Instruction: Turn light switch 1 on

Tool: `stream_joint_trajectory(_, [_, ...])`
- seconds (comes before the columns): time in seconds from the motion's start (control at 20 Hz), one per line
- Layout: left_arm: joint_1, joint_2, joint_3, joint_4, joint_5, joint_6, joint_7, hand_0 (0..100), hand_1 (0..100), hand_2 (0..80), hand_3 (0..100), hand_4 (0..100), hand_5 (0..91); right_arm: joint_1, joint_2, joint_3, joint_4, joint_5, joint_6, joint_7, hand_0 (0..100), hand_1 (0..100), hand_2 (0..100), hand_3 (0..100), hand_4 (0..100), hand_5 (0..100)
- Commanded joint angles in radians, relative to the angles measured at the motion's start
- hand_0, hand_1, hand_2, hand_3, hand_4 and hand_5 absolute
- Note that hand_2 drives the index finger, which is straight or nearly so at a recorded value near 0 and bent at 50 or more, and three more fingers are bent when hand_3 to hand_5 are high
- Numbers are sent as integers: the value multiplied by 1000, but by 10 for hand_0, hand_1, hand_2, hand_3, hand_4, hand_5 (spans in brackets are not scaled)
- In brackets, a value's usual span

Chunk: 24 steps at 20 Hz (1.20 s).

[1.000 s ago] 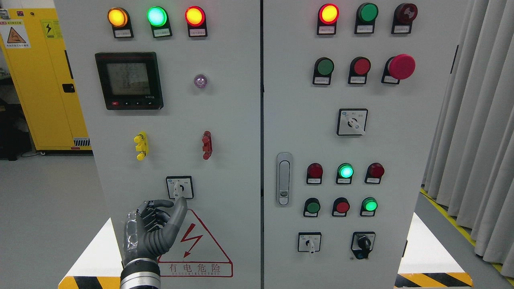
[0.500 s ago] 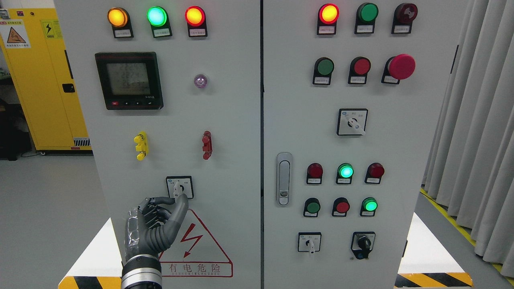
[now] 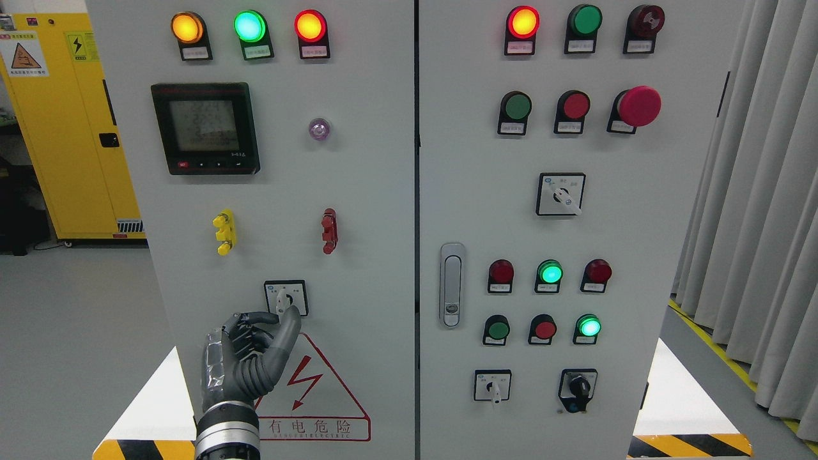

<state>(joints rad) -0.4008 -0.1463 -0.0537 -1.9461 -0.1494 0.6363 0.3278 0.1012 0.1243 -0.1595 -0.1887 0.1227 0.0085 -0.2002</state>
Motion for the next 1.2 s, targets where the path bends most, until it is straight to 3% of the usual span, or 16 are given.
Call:
stream_joint_trajectory(0.0, [-13, -3, 0, 18, -1, 2, 0, 207, 657, 562, 890, 892, 877, 0, 0, 0, 0, 0, -1, 1, 0, 500, 40, 0, 0, 0])
stream_joint_trajectory(1.15, [-27, -3, 0, 21, -1, 3, 0, 304, 645, 571, 893, 897, 879, 0, 0, 0, 0, 0, -1, 1, 0, 500, 40, 0, 0, 0])
